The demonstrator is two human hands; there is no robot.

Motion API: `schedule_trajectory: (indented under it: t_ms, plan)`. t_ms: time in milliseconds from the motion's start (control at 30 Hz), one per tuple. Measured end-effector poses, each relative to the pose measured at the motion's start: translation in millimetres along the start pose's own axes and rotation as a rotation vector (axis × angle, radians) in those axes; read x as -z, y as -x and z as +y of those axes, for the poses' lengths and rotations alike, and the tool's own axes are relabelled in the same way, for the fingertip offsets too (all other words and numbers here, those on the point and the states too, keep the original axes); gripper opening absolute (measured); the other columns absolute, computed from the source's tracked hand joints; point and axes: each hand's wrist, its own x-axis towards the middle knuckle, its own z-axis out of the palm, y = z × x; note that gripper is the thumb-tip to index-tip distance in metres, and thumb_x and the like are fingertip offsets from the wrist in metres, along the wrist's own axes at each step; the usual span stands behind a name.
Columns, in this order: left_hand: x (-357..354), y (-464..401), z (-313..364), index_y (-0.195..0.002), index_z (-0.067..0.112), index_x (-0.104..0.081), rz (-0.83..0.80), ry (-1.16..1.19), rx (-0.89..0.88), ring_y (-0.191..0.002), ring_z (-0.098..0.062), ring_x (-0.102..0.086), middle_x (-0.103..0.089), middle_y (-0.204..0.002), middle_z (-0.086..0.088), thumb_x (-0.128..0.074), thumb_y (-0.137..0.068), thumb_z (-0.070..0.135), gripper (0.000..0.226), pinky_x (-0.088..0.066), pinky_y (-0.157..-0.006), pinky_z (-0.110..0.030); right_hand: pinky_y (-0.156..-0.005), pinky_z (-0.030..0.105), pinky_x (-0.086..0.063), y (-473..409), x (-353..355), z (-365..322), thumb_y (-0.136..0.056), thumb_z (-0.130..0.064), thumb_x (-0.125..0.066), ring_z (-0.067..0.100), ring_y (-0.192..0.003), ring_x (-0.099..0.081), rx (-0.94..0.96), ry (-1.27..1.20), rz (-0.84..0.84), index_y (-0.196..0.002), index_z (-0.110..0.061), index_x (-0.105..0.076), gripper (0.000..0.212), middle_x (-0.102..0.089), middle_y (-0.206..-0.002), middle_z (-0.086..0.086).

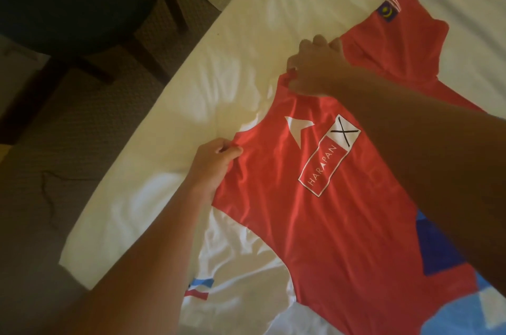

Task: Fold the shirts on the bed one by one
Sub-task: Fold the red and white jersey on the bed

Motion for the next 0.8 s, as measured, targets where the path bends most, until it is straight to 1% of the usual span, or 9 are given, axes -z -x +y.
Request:
schedule_trajectory:
  t_ms: [100, 167, 233, 300, 400, 467, 567, 667, 800]
  plan:
    - [2.1, -1.4, -0.4, -0.083, 0.011, -0.073, 0.010, -0.011, -0.013, -0.081, -0.024, -0.064, -0.072, -0.090, -0.016, -0.076, -0.084, 0.015, 0.005, -0.051, -0.081, -0.038, -0.097, 0.047, -0.039, -7.5, 0.5, -9.4, -0.093, -0.030, -0.056, 0.034, -0.107, -0.060, 0.008, -0.057, 0.004, -0.106, -0.014, -0.066, 0.023, -0.065, -0.110, 0.008]
    - [4.1, -1.8, -0.7, -0.075, 0.019, -0.075, 0.025, 0.040, -0.003, -0.083, -0.024, -0.065, -0.073, -0.089, -0.013, -0.078, -0.075, 0.023, 0.005, -0.053, -0.086, -0.042, -0.084, 0.041, -0.049, -6.1, -2.3, -11.2, -0.089, -0.018, -0.057, 0.036, -0.099, -0.061, -0.091, -0.273, 0.104, -0.103, -0.013, -0.062, 0.016, -0.065, -0.105, 0.009]
    - [6.6, -1.5, -0.5, -0.071, 0.022, -0.076, 0.028, 0.084, 0.014, -0.086, -0.025, -0.066, -0.074, -0.092, -0.014, -0.078, -0.075, 0.023, 0.005, -0.054, -0.090, -0.045, -0.074, 0.037, -0.048, 3.3, -11.6, -12.3, -0.088, -0.011, -0.054, 0.034, -0.091, -0.060, -0.164, -0.391, 0.161, -0.107, -0.016, -0.058, 0.020, -0.063, -0.098, 0.006]
    - [8.9, 0.1, 2.2, -0.079, 0.015, -0.076, 0.032, 0.077, 0.017, -0.083, -0.022, -0.065, -0.073, -0.092, -0.016, -0.076, -0.084, 0.015, 0.006, -0.055, -0.081, -0.037, -0.079, 0.040, -0.050, 15.5, -24.1, -15.1, -0.090, -0.011, -0.051, 0.034, -0.100, -0.061, -0.119, -0.381, 0.169, -0.118, -0.018, -0.058, 0.029, -0.063, -0.106, 0.006]
    - [14.0, 5.1, 6.1, -0.091, -0.001, -0.074, 0.059, 0.019, -0.020, -0.066, -0.012, -0.057, -0.065, -0.080, -0.006, -0.074, -0.089, 0.015, 0.016, -0.045, -0.059, -0.018, -0.094, 0.047, -0.049, 33.4, -32.6, -20.5, -0.084, -0.015, -0.048, 0.035, -0.116, -0.057, -0.036, -0.352, 0.221, -0.130, -0.018, -0.057, 0.047, -0.061, -0.131, 0.006]
    - [19.4, 11.8, 3.7, -0.080, 0.004, -0.071, 0.043, -0.056, -0.010, -0.065, -0.014, -0.057, -0.063, -0.074, -0.003, -0.076, -0.088, 0.021, 0.019, -0.045, -0.062, -0.024, -0.095, 0.049, -0.049, 47.6, -35.3, -25.4, -0.080, -0.019, -0.045, 0.035, -0.118, -0.057, -0.036, -0.315, 0.293, -0.129, -0.015, -0.058, 0.050, -0.059, -0.137, 0.006]
    - [26.8, 26.8, -5.8, -0.056, 0.017, -0.047, 0.032, -0.262, -0.028, -0.057, -0.015, -0.047, -0.048, -0.055, 0.006, -0.077, -0.084, 0.034, 0.045, -0.038, -0.061, -0.032, -0.090, 0.050, -0.050, 80.9, -45.7, -39.7, -0.080, -0.016, -0.049, 0.039, -0.111, -0.059, -0.126, -0.423, 0.377, -0.119, -0.008, -0.063, 0.042, -0.062, -0.128, 0.012]
    - [37.5, 47.7, -12.3, -0.051, 0.019, -0.035, 0.024, -0.398, -0.051, -0.050, -0.016, -0.039, -0.035, -0.043, 0.011, -0.076, -0.084, 0.043, 0.058, -0.034, -0.056, -0.032, -0.089, 0.047, -0.050, 131.0, -64.5, -63.9, -0.084, -0.010, -0.059, 0.038, -0.105, -0.059, -0.243, -0.541, 0.375, -0.113, -0.004, -0.066, 0.030, -0.063, -0.118, 0.014]
    - [59.9, 75.9, -32.5, -0.054, 0.009, -0.063, -0.036, -0.524, 0.096, -0.060, -0.024, -0.070, -0.067, -0.053, 0.002, -0.075, -0.076, 0.061, 0.058, -0.057, -0.070, -0.036, -0.080, 0.047, -0.050, 220.4, -102.8, -113.6, -0.081, -0.016, -0.046, 0.035, -0.092, -0.057, -0.438, -0.623, 0.365, -0.096, -0.007, -0.067, 0.027, -0.062, -0.102, 0.011]
